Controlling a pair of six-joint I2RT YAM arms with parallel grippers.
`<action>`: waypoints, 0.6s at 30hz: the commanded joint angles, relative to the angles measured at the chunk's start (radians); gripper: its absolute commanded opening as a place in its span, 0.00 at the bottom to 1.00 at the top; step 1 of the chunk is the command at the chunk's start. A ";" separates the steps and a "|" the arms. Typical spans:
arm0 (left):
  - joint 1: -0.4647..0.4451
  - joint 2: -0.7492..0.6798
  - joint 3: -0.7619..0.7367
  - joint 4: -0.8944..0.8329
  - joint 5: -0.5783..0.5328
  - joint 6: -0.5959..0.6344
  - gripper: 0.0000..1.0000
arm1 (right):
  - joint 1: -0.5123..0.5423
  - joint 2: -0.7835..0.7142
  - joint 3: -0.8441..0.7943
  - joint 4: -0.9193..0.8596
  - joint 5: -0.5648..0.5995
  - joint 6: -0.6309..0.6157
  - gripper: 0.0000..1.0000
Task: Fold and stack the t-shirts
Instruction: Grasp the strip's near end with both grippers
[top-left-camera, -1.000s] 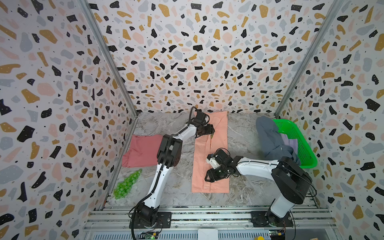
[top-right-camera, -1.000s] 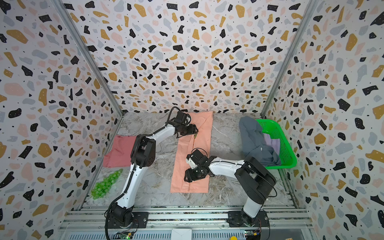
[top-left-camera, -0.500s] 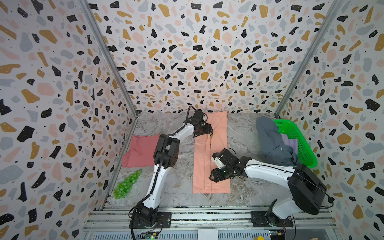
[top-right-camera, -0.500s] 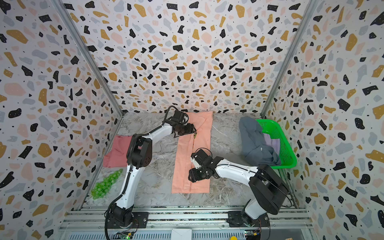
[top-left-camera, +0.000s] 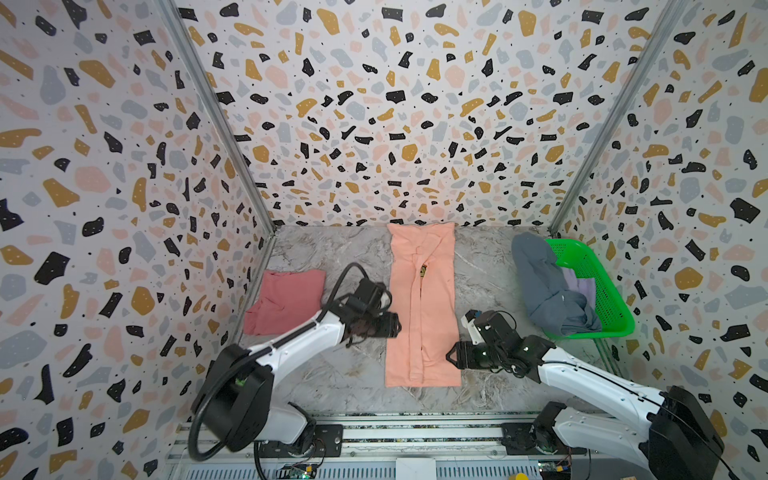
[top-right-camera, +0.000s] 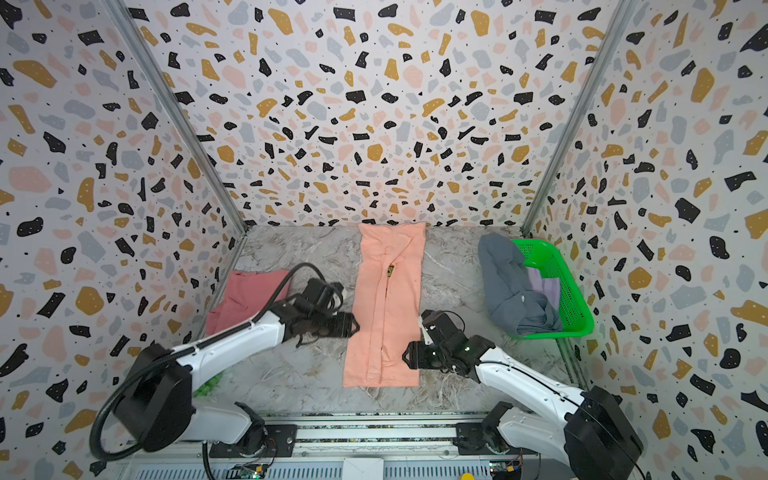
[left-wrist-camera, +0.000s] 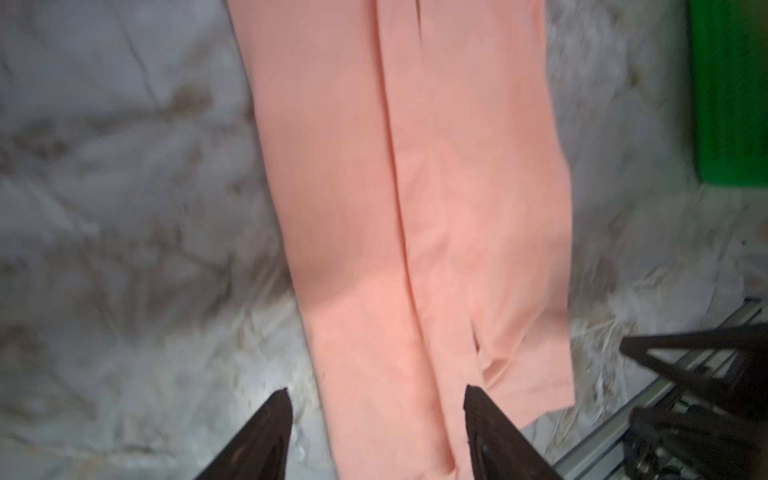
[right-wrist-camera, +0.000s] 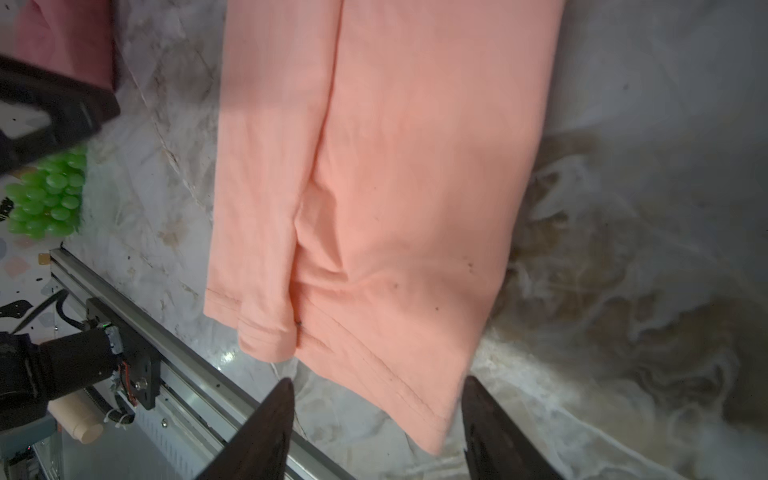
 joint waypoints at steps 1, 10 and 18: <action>-0.078 -0.131 -0.133 0.013 -0.042 -0.162 0.66 | 0.014 -0.045 -0.043 -0.036 -0.033 0.036 0.64; -0.185 -0.304 -0.369 0.194 -0.047 -0.400 0.66 | 0.074 -0.048 -0.210 0.116 -0.074 0.114 0.65; -0.206 -0.222 -0.410 0.353 0.012 -0.432 0.58 | 0.097 0.096 -0.197 0.235 -0.058 0.138 0.46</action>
